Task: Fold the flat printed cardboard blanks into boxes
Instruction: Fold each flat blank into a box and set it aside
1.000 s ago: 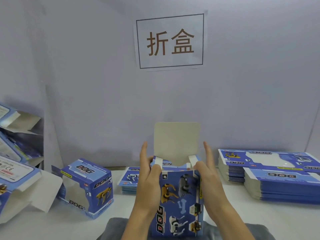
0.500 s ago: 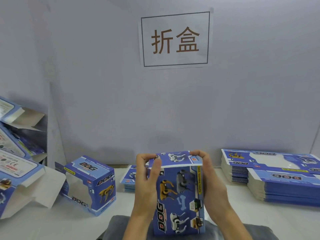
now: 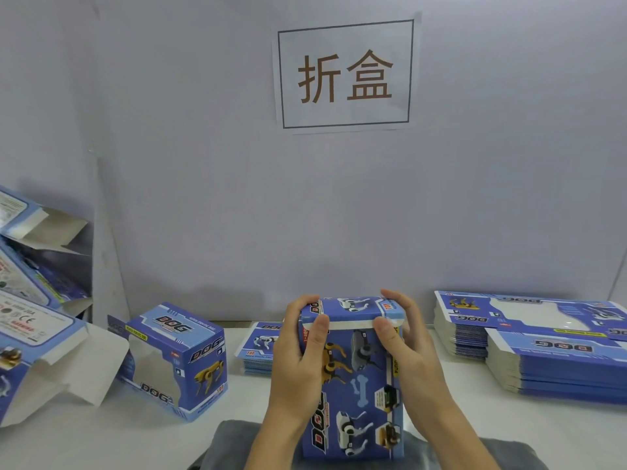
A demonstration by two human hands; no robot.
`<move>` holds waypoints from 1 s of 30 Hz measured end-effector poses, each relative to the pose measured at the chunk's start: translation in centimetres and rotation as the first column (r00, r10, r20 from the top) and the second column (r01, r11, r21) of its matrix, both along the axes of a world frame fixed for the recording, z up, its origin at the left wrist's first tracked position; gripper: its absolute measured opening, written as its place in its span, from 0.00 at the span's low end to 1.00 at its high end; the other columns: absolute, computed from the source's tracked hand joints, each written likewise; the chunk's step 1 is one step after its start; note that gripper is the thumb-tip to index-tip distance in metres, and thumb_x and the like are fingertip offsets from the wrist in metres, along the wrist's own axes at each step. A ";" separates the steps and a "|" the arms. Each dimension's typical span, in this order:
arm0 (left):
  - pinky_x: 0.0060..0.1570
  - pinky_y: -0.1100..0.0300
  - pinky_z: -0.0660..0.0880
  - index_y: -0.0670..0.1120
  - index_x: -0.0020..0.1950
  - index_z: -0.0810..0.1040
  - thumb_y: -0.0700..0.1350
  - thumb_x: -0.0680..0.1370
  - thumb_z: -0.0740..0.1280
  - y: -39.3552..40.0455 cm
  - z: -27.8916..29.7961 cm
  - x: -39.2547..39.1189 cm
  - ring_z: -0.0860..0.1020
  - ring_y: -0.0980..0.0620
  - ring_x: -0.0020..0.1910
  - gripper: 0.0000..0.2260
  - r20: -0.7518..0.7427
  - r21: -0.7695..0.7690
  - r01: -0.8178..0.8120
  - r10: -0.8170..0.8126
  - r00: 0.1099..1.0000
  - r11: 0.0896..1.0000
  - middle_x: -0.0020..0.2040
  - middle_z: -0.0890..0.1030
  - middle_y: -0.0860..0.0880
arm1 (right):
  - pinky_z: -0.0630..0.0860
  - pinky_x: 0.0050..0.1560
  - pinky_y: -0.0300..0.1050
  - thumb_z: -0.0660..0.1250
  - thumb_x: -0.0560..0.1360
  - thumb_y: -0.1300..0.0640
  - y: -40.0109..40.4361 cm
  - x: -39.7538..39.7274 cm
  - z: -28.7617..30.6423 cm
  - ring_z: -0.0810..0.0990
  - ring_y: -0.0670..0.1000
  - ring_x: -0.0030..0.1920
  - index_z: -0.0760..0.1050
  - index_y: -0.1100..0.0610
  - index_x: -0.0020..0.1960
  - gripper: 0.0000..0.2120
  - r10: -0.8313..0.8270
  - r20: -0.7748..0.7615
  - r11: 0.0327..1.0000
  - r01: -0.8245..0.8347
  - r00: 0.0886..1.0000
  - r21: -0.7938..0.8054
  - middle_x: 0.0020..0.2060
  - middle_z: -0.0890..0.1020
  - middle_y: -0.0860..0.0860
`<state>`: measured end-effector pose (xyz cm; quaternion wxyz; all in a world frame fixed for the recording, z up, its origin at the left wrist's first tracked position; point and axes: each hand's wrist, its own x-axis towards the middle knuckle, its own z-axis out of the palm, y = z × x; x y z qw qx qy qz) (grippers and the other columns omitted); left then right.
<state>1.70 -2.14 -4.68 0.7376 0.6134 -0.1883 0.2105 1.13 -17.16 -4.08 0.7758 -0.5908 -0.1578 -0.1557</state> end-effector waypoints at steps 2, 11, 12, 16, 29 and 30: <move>0.37 0.55 0.83 0.68 0.51 0.75 0.58 0.74 0.62 -0.1 0.0 0.0 0.84 0.51 0.52 0.08 0.016 0.029 -0.016 0.016 1.000 0.999 0.50 0.83 0.58 | 0.85 0.44 0.52 0.65 0.73 0.50 0.1 0.1 -0.1 0.85 0.55 0.53 0.72 0.44 0.65 0.20 -0.025 0.000 1.000 0.025 1.000 -0.007 0.53 0.84 0.55; 0.48 0.51 0.82 0.66 0.70 0.58 0.58 0.69 0.74 0.4 -1.1 0.5 0.84 0.47 0.55 0.35 -0.215 0.047 0.214 -0.199 0.956 0.976 0.61 0.80 0.51 | 0.79 0.61 0.60 0.76 0.62 0.44 -1.2 0.5 -1.3 0.79 0.52 0.64 0.58 0.32 0.74 0.45 -0.072 -0.067 0.985 0.061 0.995 -0.161 0.68 0.75 0.46; 0.48 0.52 0.82 0.63 0.71 0.57 0.55 0.71 0.77 0.6 -1.5 0.6 0.84 0.47 0.54 0.37 -0.276 0.120 0.265 -0.225 0.934 0.957 0.61 0.80 0.49 | 0.79 0.59 0.60 0.76 0.61 0.43 -1.5 0.6 -1.2 0.81 0.52 0.62 0.59 0.33 0.74 0.46 -0.152 -0.086 0.977 0.137 0.985 -0.162 0.66 0.77 0.46; 0.53 0.54 0.82 0.63 0.68 0.62 0.51 0.71 0.77 1.5 -2.4 0.9 0.83 0.52 0.55 0.32 -0.406 0.321 0.358 -0.214 0.888 0.877 0.63 0.76 0.49 | 0.83 0.49 0.58 0.71 0.70 0.41 -3.1 1.4 -1.3 0.85 0.54 0.53 0.70 0.44 0.68 0.28 -0.298 -0.176 0.945 0.316 0.938 0.084 0.58 0.82 0.50; 0.54 0.48 0.79 0.45 0.71 0.74 0.59 0.68 0.77 6.1 3.1 1.0 0.81 0.42 0.59 0.36 -0.090 -0.164 0.201 -0.217 0.972 0.966 0.65 0.80 0.40 | 0.73 0.51 0.46 0.54 0.80 0.53 -6.4 1.6 -3.8 0.81 0.58 0.58 0.79 0.54 0.57 0.16 -0.109 -0.607 0.685 0.502 0.787 0.528 0.57 0.81 0.57; 0.57 0.46 0.77 0.47 0.76 0.67 0.61 0.68 0.74 6.8 4.1 1.2 0.78 0.42 0.64 0.40 -0.032 -0.357 0.148 -0.171 0.985 0.922 0.71 0.75 0.42 | 0.73 0.49 0.46 0.53 0.81 0.53 -6.2 1.6 -3.8 0.81 0.57 0.54 0.78 0.54 0.61 0.17 -0.130 -0.602 0.703 0.501 0.788 0.504 0.56 0.82 0.58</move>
